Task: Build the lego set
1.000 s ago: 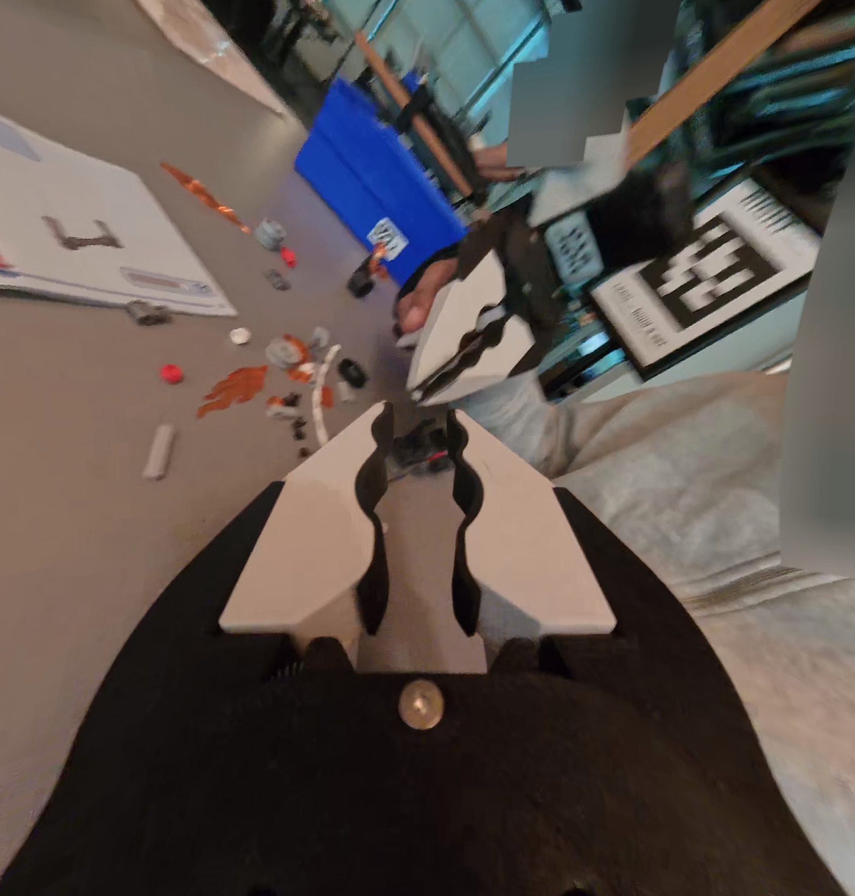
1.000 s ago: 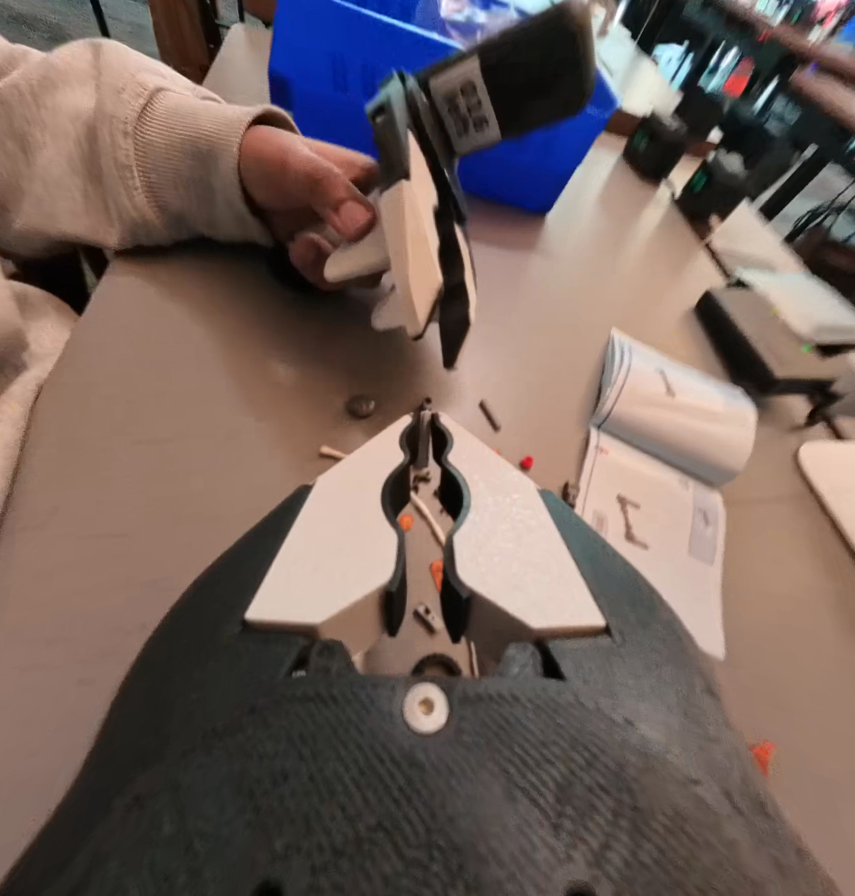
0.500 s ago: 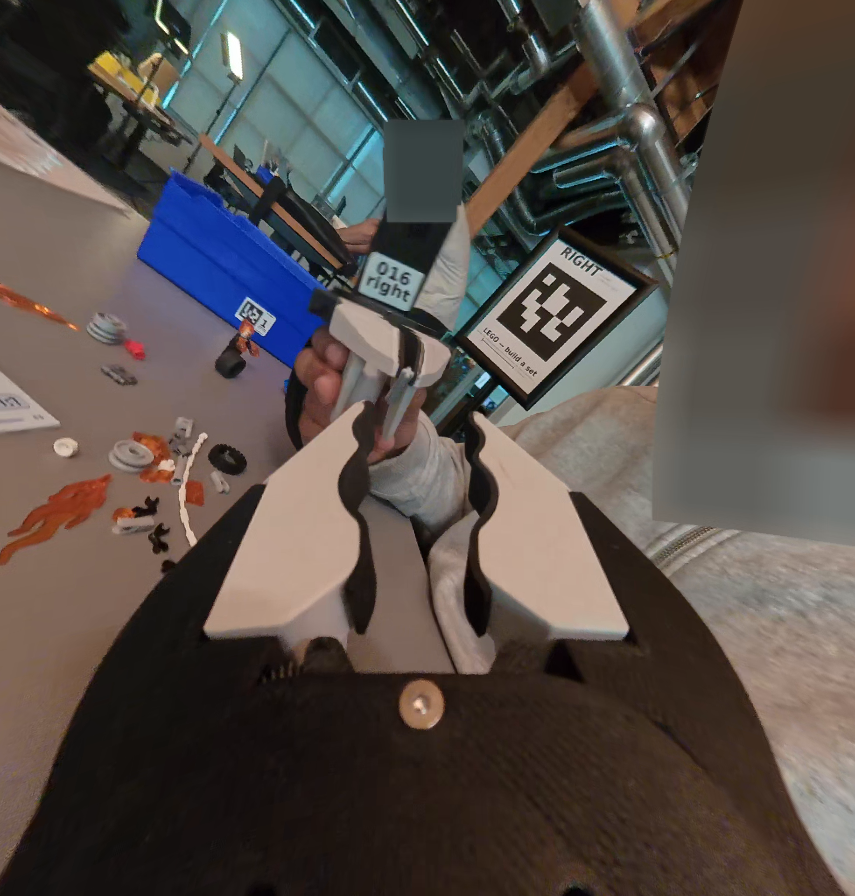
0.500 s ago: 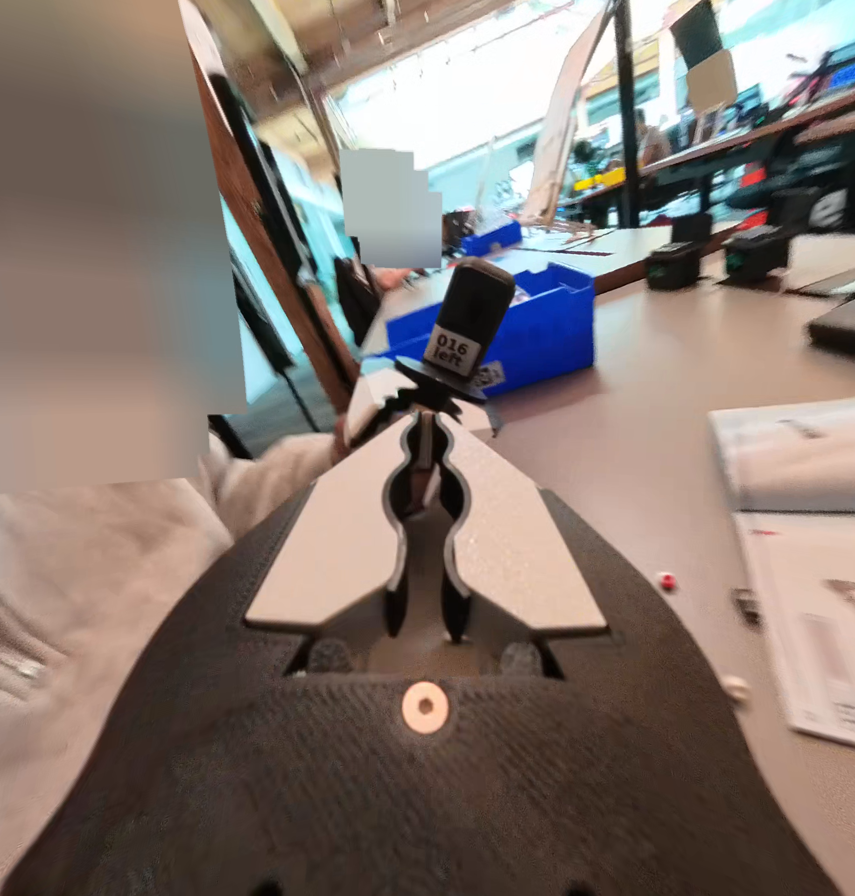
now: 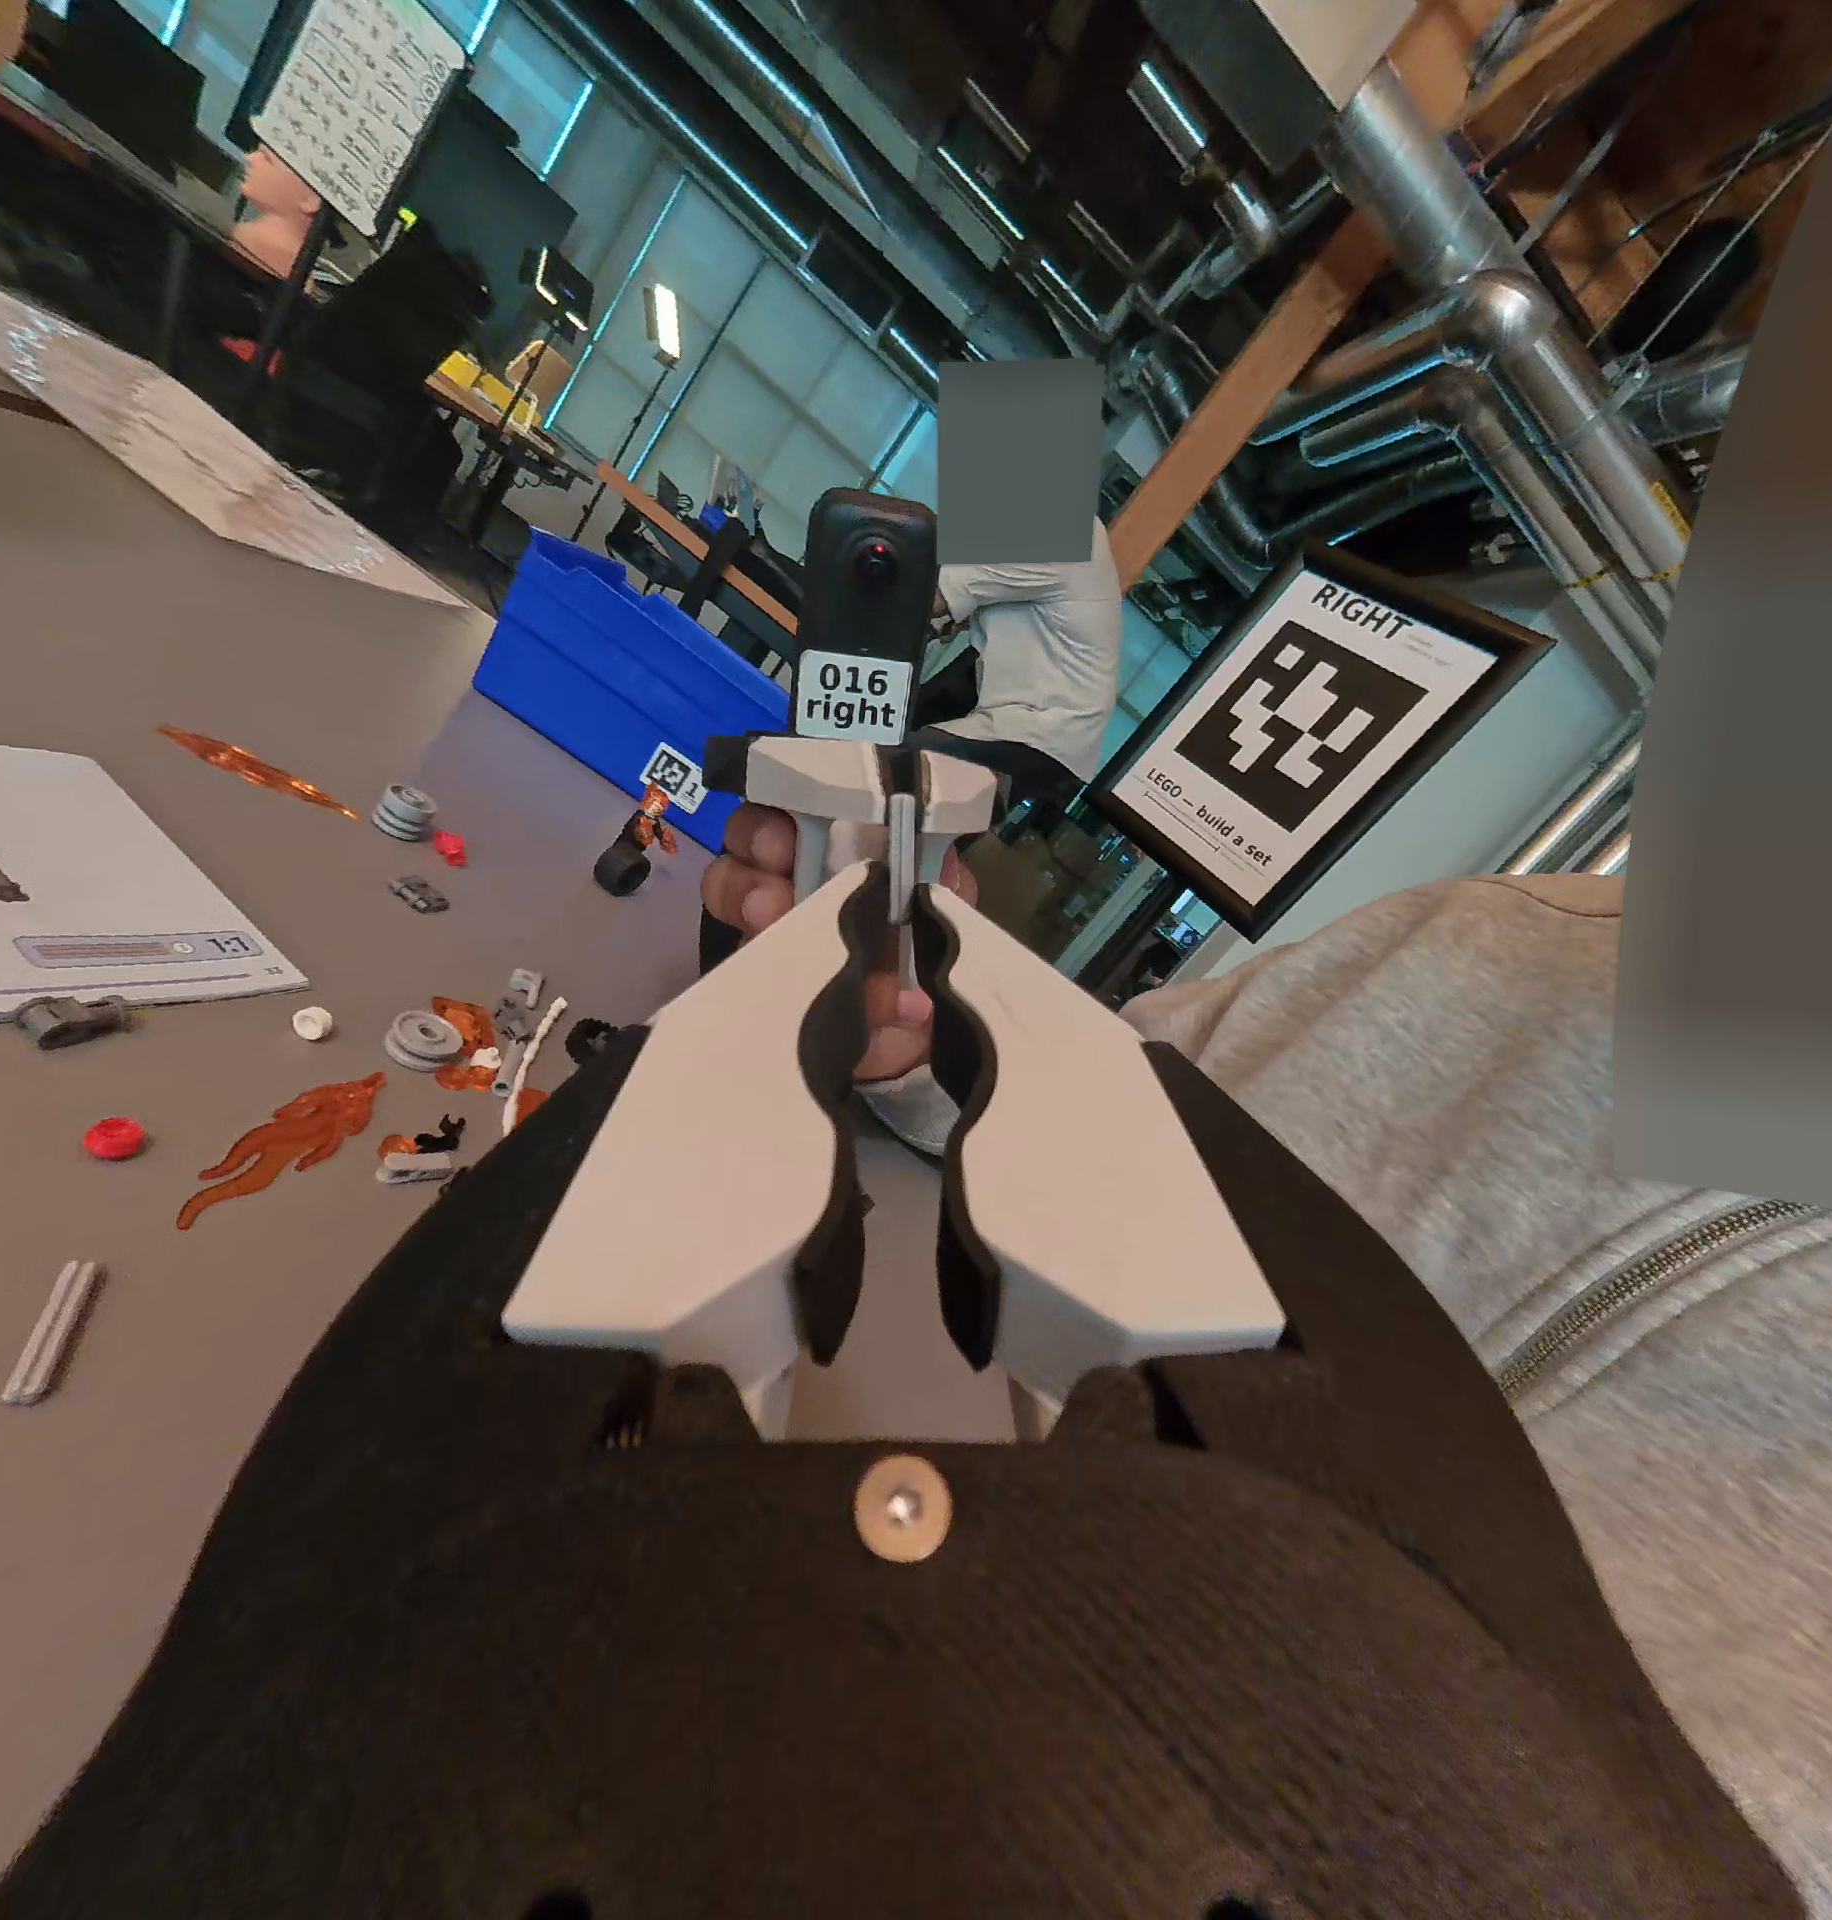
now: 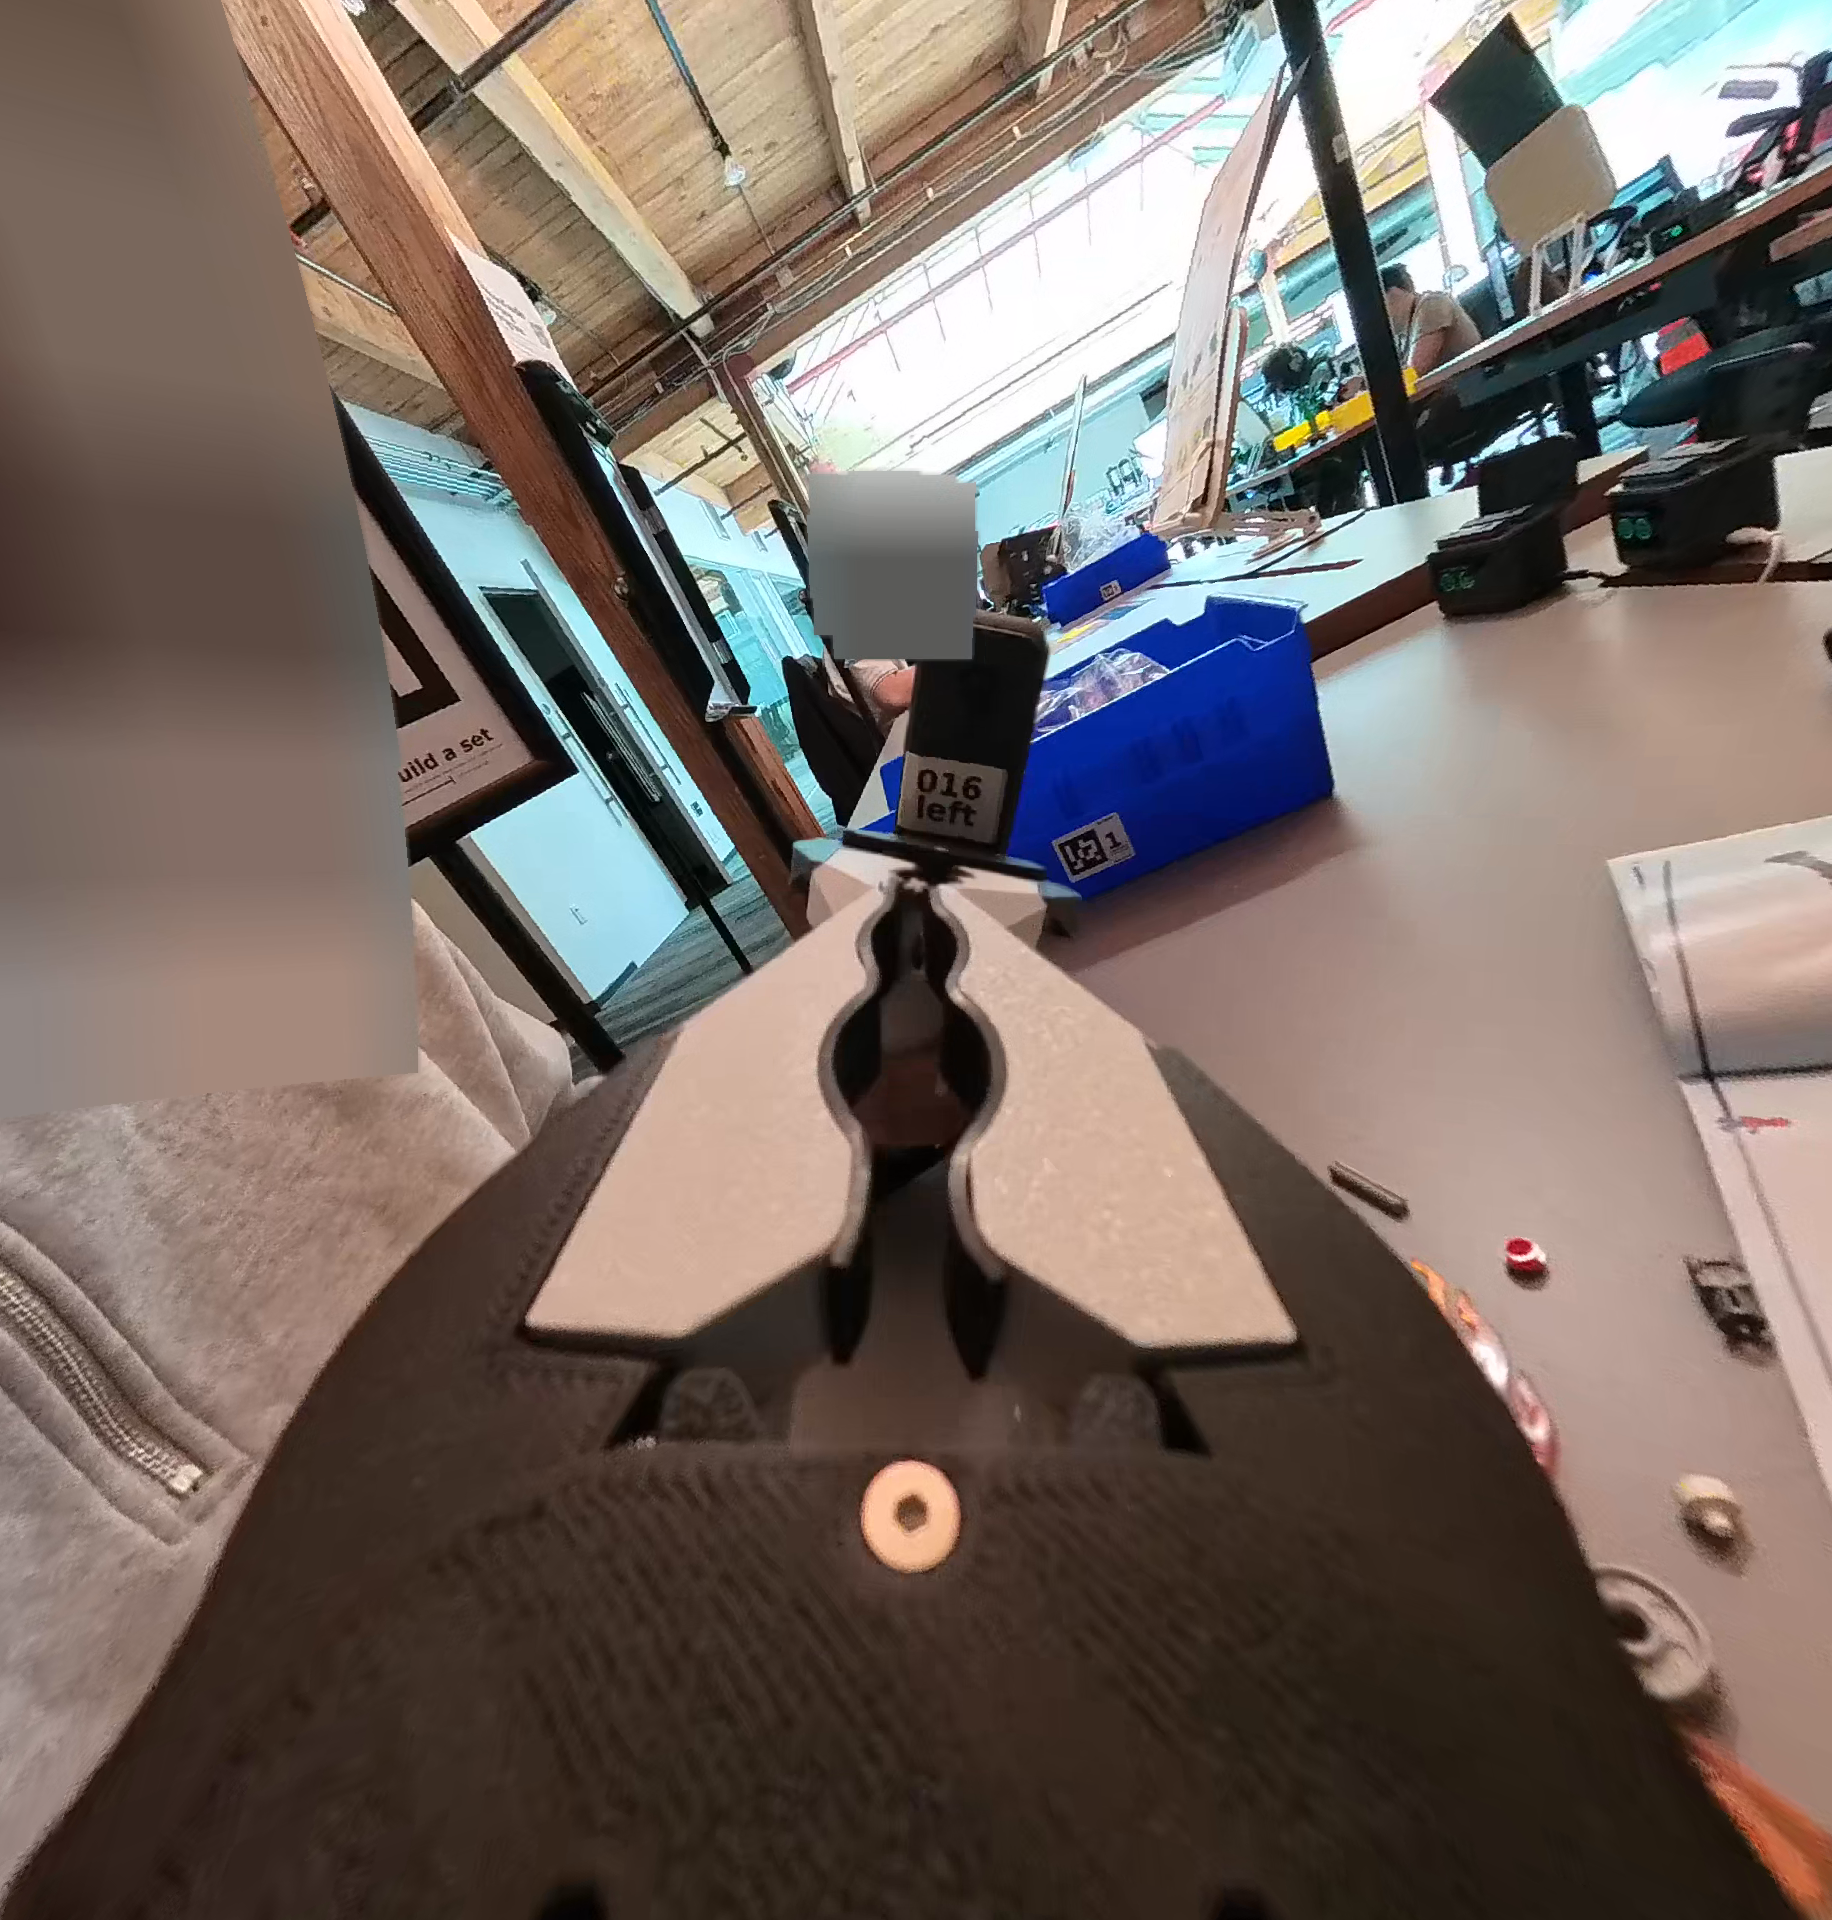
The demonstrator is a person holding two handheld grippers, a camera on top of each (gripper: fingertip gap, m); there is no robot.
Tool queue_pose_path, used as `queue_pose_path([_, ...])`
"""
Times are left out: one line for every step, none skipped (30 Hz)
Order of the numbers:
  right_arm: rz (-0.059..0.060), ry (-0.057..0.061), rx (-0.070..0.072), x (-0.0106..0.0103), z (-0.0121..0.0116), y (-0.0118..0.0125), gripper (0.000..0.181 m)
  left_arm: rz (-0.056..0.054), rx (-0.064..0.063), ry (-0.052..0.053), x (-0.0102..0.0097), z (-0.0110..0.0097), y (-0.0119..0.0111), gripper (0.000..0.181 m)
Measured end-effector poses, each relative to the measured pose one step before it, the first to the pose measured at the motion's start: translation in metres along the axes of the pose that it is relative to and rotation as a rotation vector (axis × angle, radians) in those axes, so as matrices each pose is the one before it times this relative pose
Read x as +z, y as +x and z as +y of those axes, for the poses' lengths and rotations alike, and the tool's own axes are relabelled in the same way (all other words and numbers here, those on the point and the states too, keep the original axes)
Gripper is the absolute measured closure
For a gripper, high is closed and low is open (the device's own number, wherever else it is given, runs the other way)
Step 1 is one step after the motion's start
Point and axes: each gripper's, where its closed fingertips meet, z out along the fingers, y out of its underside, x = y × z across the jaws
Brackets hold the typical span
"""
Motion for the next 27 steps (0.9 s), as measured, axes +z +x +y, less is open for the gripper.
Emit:
queue_pose_path([0.0038,-0.0065,-0.0045,-0.00114,0.00061,0.00071,0.181,-0.0086,0.0071,-0.0012,-0.00063,-0.00013,-0.00071,0.179])
queue_pose_path([0.0066,-0.0086,-0.0092,-0.00067,0.00097,0.00068,0.181,-0.0112,0.0102,-0.0051,-0.00024,0.00061,-0.00112,0.180])
queue_pose_path([0.0075,-0.0094,-0.0131,-0.00031,0.00105,0.00039,0.181,-0.0095,0.0103,-0.0088,0.00011,0.00121,-0.00066,0.179])
queue_pose_path([0.0063,-0.0090,-0.0157,-0.00028,0.00064,-0.00007,0.181,-0.0074,0.0098,-0.0086,0.00039,0.00118,-0.00040,0.179])
queue_pose_path([0.0059,-0.0080,-0.0190,-0.00048,0.00030,-0.00029,0.180,-0.0030,0.0091,-0.0054,0.00038,0.00073,0.00020,0.179])
queue_pose_path([0.0095,-0.0081,-0.0215,-0.00063,0.00032,0.00022,0.178,-0.0012,0.0067,-0.0054,0.00031,0.00070,0.00029,0.179])
queue_pose_path([0.0131,-0.0103,-0.0210,-0.00072,0.00059,0.00092,0.175,-0.0015,0.0032,-0.0081,0.00036,0.00120,-0.00009,0.179])
queue_pose_path([0.0103,-0.0127,-0.0180,-0.00080,0.00105,0.00077,0.173,-0.0022,0.0021,-0.0075,0.00046,0.00108,-0.00017,0.179])
queue_pose_path([0.0056,-0.0132,-0.0138,-0.00061,0.00129,0.00046,0.171,-0.0028,0.0031,-0.0075,0.00032,0.00106,-0.00030,0.179])
queue_pose_path([0.0025,-0.0116,-0.0083,-0.00053,0.00131,0.00036,0.169,-0.0046,0.0035,-0.0076,0.00033,0.00115,-0.00047,0.179])
queue_pose_path([-0.0018,-0.0082,-0.0023,-0.00040,0.00093,-0.00006,0.168,-0.0055,0.0035,-0.0065,0.00033,0.00094,-0.00063,0.179])
queue_pose_path([-0.0065,-0.0051,0.0020,-0.00013,0.00069,-0.00066,0.170,-0.0026,0.0032,-0.0044,0.00028,0.00068,-0.00011,0.179])
queue_pose_path([-0.0082,-0.0053,0.0031,0.00002,0.00077,-0.00084,0.174,-0.0019,0.0019,-0.0033,0.00032,0.00052,-0.00009,0.179])
queue_pose_path([-0.0093,-0.0077,0.0012,0.00019,0.00126,-0.00120,0.178,-0.0023,0.0013,-0.0037,0.00028,0.00049,-0.00021,0.179])
queue_pose_path([-0.0082,-0.0082,-0.0008,0.00054,0.00142,-0.00110,0.179,-0.0031,0.0016,-0.0070,0.00032,0.00112,-0.00034,0.179])
queue_pose_path([-0.0037,-0.0069,-0.0028,0.00042,0.00116,-0.00075,0.180,-0.0016,0.0022,-0.0091,0.00041,0.00137,-0.00009,0.179])
queue_pose_path([-0.0005,-0.0051,-0.0063,0.00010,0.00049,-0.00043,0.180,-0.0048,0.0037,-0.0059,0.00036,0.00084,-0.00054,0.179])
queue_pose_path([0.0035,-0.0048,-0.0110,-0.00026,0.00031,-0.00010,0.181,-0.0052,0.0032,-0.0013,0.00014,0.00009,-0.00041,0.179])
queue_pose_path([0.0119,-0.0081,-0.0155,-0.00015,0.00058,0.00096,0.181,-0.0111,0.0027,-0.0006,-0.00023,-0.00005,-0.00155,0.179])
queue_pose_path([0.0194,-0.0125,-0.0195,-0.00030,0.00125,0.00197,0.180,-0.0197,0.0042,-0.0036,-0.00078,0.00021,-0.00304,0.179])
queue_pose_path([0.0239,-0.0160,-0.0228,-0.00035,0.00160,0.00275,0.180,-0.0265,0.0069,-0.0061,-0.00154,0.00022,-0.00407,0.177])
queue_pose_path([0.0324,-0.0237,-0.0236,-0.00060,0.00292,0.00420,0.180,-0.0396,0.0121,-0.0011,-0.00292,-0.00099,-0.00580,0.171])
queue_pose_path([0.0438,-0.0352,-0.0236,-0.00060,0.00475,0.00618,0.180,-0.0541,0.0184,-0.0017,-0.00391,-0.00115,-0.00772,0.162])
queue_pose_path([0.0510,-0.0443,-0.0245,-0.00012,0.00633,0.00724,0.180,-0.0610,0.0266,-0.0113,-0.00465,-0.00005,-0.00862,0.153])
queue_pose_path([0.0508,-0.0500,-0.0231,0.00070,0.00750,0.00707,0.180,-0.0610,0.0318,-0.0266,-0.00465,0.00214,-0.00876,0.152])
queue_pose_path([0.0430,-0.0544,-0.0181,0.00187,0.00870,0.00584,0.180,-0.0599,0.0353,-0.0410,-0.00394,0.00421,-0.00844,0.152])
queue_pose_path([0.0303,-0.0543,-0.0123,0.00308,0.00900,0.00394,0.180,-0.0562,0.0397,-0.0449,-0.00289,0.00516,-0.00774,0.152])
